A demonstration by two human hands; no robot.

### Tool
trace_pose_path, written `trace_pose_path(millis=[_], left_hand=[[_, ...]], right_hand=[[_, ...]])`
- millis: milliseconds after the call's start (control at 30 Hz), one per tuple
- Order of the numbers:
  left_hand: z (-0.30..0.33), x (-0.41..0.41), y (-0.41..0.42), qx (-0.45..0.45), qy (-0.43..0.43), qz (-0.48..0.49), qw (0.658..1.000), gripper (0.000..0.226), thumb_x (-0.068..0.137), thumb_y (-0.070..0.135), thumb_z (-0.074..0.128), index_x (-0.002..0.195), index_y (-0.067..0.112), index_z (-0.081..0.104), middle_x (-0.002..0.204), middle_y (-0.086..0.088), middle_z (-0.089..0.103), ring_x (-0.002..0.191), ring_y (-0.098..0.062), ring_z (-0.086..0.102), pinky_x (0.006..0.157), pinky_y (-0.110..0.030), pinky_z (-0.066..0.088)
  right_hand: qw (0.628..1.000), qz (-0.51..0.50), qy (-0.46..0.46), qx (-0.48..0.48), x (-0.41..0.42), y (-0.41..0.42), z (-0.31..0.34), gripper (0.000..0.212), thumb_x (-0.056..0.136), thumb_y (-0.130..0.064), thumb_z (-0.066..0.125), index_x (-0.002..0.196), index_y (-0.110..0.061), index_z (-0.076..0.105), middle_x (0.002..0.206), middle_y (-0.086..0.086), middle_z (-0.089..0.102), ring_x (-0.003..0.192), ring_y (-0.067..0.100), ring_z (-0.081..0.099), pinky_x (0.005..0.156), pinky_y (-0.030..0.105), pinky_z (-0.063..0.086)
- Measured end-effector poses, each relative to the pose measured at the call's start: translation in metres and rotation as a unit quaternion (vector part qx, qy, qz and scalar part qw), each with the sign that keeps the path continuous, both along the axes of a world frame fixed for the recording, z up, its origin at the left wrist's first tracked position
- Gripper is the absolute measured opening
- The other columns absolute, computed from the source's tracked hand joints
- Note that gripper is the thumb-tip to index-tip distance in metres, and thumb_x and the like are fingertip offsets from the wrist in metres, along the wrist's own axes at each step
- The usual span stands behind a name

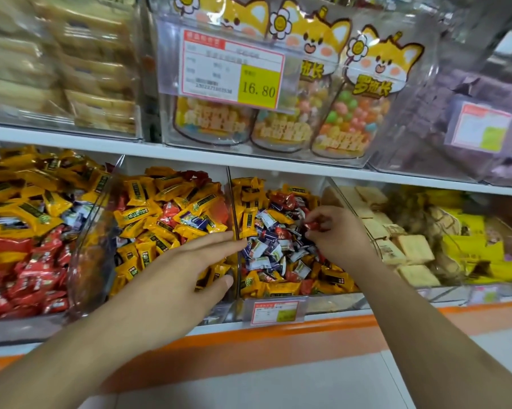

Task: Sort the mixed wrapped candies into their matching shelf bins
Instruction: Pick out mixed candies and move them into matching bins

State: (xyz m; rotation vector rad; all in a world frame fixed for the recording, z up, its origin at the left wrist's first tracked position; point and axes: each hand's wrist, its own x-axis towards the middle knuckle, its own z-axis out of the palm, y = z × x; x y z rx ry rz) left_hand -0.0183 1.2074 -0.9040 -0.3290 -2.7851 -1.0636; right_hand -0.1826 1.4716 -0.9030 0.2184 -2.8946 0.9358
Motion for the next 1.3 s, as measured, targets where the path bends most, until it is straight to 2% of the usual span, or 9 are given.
trace_pose_path(millis=[167, 300, 400, 500, 600, 700, 767, 1133, 1300], left_hand=[[0.008, 0.008, -0.001, 0.013, -0.004, 0.009, 1.0, 0.051, 0.096, 0.042, 0.06, 0.142, 0.058, 0.045, 0.141, 0.046, 0.036, 0.118, 0.038, 0.023, 0.096, 0.007, 0.019], [0.015, 0.013, -0.006, 0.007, -0.01, 0.03, 0.999, 0.046, 0.099, 0.039, 0.059, 0.141, 0.057, 0.048, 0.144, 0.042, 0.039, 0.129, 0.021, 0.033, 0.105, -0.003, 0.027], [0.021, 0.014, -0.009, 0.021, -0.023, 0.053, 0.998, 0.037, 0.099, 0.035, 0.062, 0.131, 0.053, 0.057, 0.137, 0.038, 0.047, 0.12, 0.011, 0.047, 0.097, -0.011, 0.037], [0.026, 0.016, -0.012, 0.101, -0.052, 0.077, 0.991, 0.03, 0.098, 0.031, 0.066, 0.121, 0.05, 0.063, 0.125, 0.029, 0.06, 0.112, 0.007, 0.058, 0.094, -0.02, 0.049], [0.033, 0.018, -0.015, 0.225, -0.094, 0.075, 0.967, 0.038, 0.095, 0.033, 0.07, 0.128, 0.048, 0.058, 0.123, 0.023, 0.063, 0.104, 0.008, 0.065, 0.088, -0.025, 0.058], [0.039, 0.022, -0.019, 0.364, -0.139, 0.056, 0.919, 0.056, 0.091, 0.029, 0.075, 0.14, 0.044, 0.053, 0.126, 0.017, 0.065, 0.097, -0.006, 0.074, 0.085, -0.028, 0.06], [0.041, 0.024, -0.027, 0.405, -0.104, 0.074, 0.905, 0.051, 0.09, 0.018, 0.076, 0.134, 0.038, 0.062, 0.123, 0.01, 0.071, 0.095, -0.013, 0.076, 0.085, -0.032, 0.061], [0.047, 0.048, -0.109, 0.299, -0.034, 0.227, 0.926, 0.019, 0.086, 0.018, 0.081, 0.097, 0.033, 0.08, 0.078, 0.007, 0.074, 0.074, -0.016, 0.076, 0.082, -0.039, 0.063], [0.044, 0.061, -0.176, 0.07, -0.005, 0.333, 0.94, 0.016, 0.086, 0.037, 0.08, 0.101, 0.043, 0.076, 0.093, 0.013, 0.071, 0.091, -0.009, 0.07, 0.089, -0.035, 0.057]], right_hand=[[0.999, -0.02, 0.034, -0.033, 0.014, 0.006, 0.012, 0.024, 0.087, -0.009, 0.082, 0.09, -0.031, 0.075, 0.095, -0.014, 0.067, 0.093, 0.0, 0.061, 0.063, 0.016, 0.045], [0.991, -0.023, 0.018, -0.132, 0.028, 0.006, 0.033, 0.025, 0.083, -0.008, 0.086, 0.091, -0.03, 0.076, 0.103, -0.012, 0.069, 0.1, 0.0, 0.061, 0.068, 0.018, 0.047], [0.976, -0.001, 0.009, -0.217, 0.043, -0.005, 0.048, 0.027, 0.077, -0.004, 0.089, 0.091, -0.023, 0.078, 0.1, -0.01, 0.076, 0.098, 0.004, 0.067, 0.079, 0.017, 0.052], [0.946, 0.057, -0.017, -0.319, 0.063, -0.028, 0.058, 0.025, 0.077, 0.006, 0.085, 0.093, -0.011, 0.077, 0.093, -0.001, 0.08, 0.093, 0.014, 0.075, 0.075, 0.019, 0.058], [0.919, 0.139, -0.065, -0.362, 0.085, -0.062, 0.057, 0.025, 0.079, 0.009, 0.082, 0.088, -0.014, 0.076, 0.094, 0.008, 0.079, 0.092, 0.023, 0.076, 0.078, 0.032, 0.061], [0.894, 0.209, -0.101, -0.384, 0.103, -0.095, 0.052, 0.024, 0.079, 0.006, 0.082, 0.09, -0.015, 0.077, 0.098, 0.012, 0.078, 0.095, 0.027, 0.074, 0.079, 0.034, 0.062], [0.887, 0.226, -0.112, -0.388, 0.11, -0.112, 0.05, 0.021, 0.08, 0.004, 0.081, 0.095, -0.01, 0.076, 0.099, 0.011, 0.077, 0.097, 0.026, 0.075, 0.08, 0.032, 0.061], [0.901, 0.238, -0.117, -0.344, 0.134, -0.186, 0.047, 0.015, 0.089, 0.001, 0.077, 0.101, -0.008, 0.075, 0.096, 0.007, 0.079, 0.088, 0.023, 0.077, 0.076, 0.037, 0.064], [0.926, 0.253, -0.071, -0.27, 0.143, -0.225, 0.046, 0.013, 0.094, -0.019, 0.078, 0.103, -0.028, 0.076, 0.097, -0.007, 0.078, 0.088, 0.013, 0.074, 0.082, 0.038, 0.062]])
